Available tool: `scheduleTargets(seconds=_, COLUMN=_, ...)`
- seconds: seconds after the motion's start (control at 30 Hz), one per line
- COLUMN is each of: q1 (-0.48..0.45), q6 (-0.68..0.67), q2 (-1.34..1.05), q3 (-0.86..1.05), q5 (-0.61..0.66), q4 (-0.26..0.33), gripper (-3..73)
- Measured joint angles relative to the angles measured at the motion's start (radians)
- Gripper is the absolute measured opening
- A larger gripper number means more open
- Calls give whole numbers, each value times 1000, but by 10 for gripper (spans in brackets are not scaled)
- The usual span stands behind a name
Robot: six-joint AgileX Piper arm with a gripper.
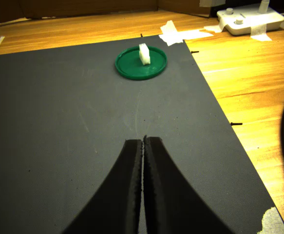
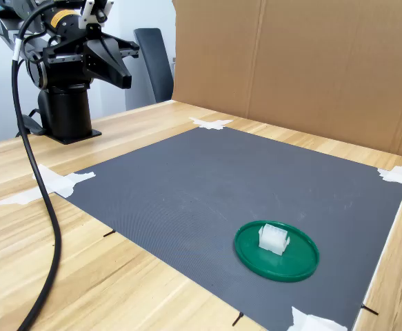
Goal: Grasp a white terminal and put it in the green lid.
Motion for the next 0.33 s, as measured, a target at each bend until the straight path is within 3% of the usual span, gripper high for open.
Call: scheduleTargets(seconds=0.33, q1=0, q6=0, q2=-140, q3=16, q5=26, q4=-1, gripper=-26)
